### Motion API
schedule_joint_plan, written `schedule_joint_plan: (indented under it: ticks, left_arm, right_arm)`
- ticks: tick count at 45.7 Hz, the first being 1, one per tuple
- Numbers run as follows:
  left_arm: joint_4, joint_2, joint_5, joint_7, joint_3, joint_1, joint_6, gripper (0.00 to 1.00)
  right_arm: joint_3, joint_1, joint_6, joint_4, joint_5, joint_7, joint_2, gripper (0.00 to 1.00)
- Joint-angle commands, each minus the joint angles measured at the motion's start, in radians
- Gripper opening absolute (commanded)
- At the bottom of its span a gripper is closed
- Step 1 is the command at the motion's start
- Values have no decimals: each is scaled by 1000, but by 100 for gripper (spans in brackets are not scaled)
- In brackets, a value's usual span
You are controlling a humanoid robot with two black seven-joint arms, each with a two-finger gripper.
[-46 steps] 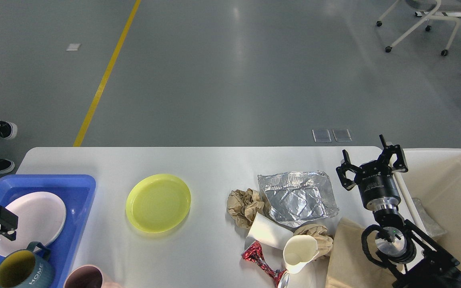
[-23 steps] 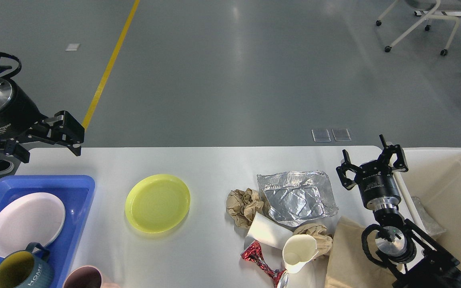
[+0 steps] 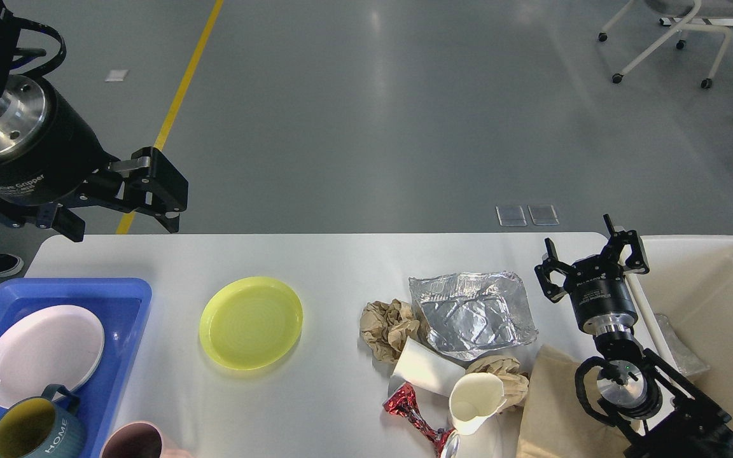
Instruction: Tidy desktop
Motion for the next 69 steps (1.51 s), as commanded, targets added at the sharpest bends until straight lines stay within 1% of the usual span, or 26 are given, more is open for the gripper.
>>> schedule_joint_plan:
  ticks: [1, 8, 13, 19, 24, 27, 30, 33, 34, 40, 43, 46, 52, 64, 69]
  left_arm:
    - [1, -1, -5, 0, -1, 11, -1, 95]
    - [1, 2, -5, -2, -1, 31, -6, 95]
    - [1, 11, -3, -3, -7, 58, -38, 95]
    - [5, 12, 6, 0, -10, 126, -111, 95]
    - [10, 12, 10, 6, -7, 227, -108, 95]
    - [24, 12, 21, 4, -11, 308, -76, 95]
    - [41, 15, 29, 3, -19, 394, -14, 95]
    - [50, 21, 30, 0, -30, 475, 68, 95]
    - [56, 24, 30, -3, -31, 517, 112, 95]
    - [76, 28, 29, -2, -53, 682, 292, 94]
    - [82, 34, 26, -8, -60, 753, 358, 94]
    - [85, 48, 17, -11, -68, 804, 384, 94]
    - [116, 62, -40, -11, -77, 887, 393, 92]
    - [120, 61, -217, -6, -65, 974, 412, 90]
    - [125, 58, -226, -6, -68, 1017, 457, 90]
  right_arm:
    - [0, 0, -1, 0, 0, 0, 0, 100]
    - [0, 0, 1, 0, 0, 0, 0, 100]
    - [0, 0, 1, 0, 0, 0, 0, 100]
    - [0, 0, 1, 0, 0, 0, 0, 100]
    - [0, 0, 1, 0, 0, 0, 0, 100]
    - [0, 0, 1, 0, 0, 0, 0, 100]
    - [0, 0, -1, 0, 0, 0, 0, 100]
    - [0, 0, 1, 0, 0, 0, 0, 100]
    - [0, 0, 1, 0, 0, 0, 0, 100]
    - [0, 0, 1, 0, 0, 0, 0, 100]
    - [0, 0, 1, 0, 0, 0, 0, 100]
    - [0, 0, 1, 0, 0, 0, 0, 100]
    - [0, 0, 1, 0, 0, 0, 0, 100]
    - [0, 0, 1, 0, 0, 0, 0, 100]
    - [0, 0, 1, 0, 0, 0, 0, 100]
